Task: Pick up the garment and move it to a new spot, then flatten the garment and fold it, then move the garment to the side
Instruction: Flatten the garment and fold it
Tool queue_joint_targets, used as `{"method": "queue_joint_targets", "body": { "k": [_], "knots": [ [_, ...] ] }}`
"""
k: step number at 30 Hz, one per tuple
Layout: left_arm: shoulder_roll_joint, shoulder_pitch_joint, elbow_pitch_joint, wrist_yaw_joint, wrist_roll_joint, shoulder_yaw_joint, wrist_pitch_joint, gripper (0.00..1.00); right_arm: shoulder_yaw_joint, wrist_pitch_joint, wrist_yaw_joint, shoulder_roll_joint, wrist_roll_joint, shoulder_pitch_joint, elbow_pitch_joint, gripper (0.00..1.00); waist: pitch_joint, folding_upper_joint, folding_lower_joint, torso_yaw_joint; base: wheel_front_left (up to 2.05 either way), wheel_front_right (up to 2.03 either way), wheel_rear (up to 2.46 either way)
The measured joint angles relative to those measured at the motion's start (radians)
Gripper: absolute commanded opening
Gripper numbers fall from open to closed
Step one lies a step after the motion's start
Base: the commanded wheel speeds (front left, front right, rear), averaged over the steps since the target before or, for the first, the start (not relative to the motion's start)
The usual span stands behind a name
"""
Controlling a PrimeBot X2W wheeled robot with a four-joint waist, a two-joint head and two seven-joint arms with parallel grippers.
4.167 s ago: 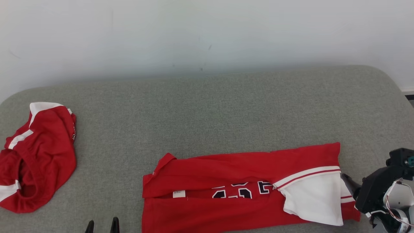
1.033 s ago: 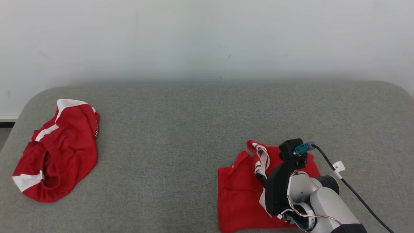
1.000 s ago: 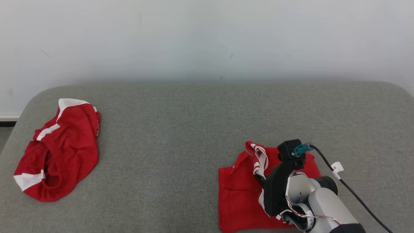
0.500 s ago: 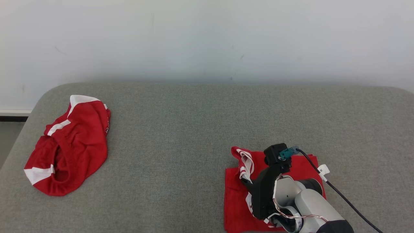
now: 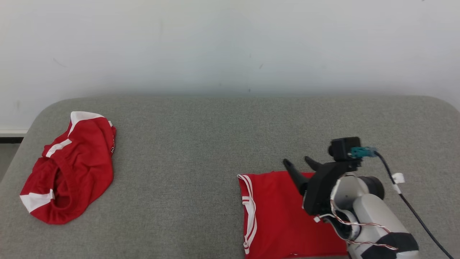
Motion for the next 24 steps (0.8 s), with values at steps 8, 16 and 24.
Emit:
{"method": "queue_joint_targets", "body": {
  "k": [8, 16, 24],
  "knots": [
    [-0.002, 0.008, -0.001, 0.0, -0.001, 0.01, 0.0, 1.0, -0.163, -0.171, 0.0, -0.076, -0.13, 0.137, -0.077, 1.0, -0.016, 0.0, 0.0, -0.021, 0.0, 0.0, 0.0],
    [-0.008, 0.014, -0.005, 0.0, -0.006, 0.035, 0.0, 1.0, -0.234, -0.379, 0.0, -0.057, -0.241, 0.326, -0.178, 1.0, -0.036, 0.0, 0.0, -0.053, 0.0, 0.0, 0.0],
    [-0.016, 0.016, -0.032, 0.0, -0.016, 0.078, 0.0, 1.0, -0.208, -0.53, 0.0, -0.029, -0.381, 0.46, -0.224, 1.0, -0.069, 0.0, 0.0, -0.093, 0.0, 0.0, 0.0]
  ]
}}
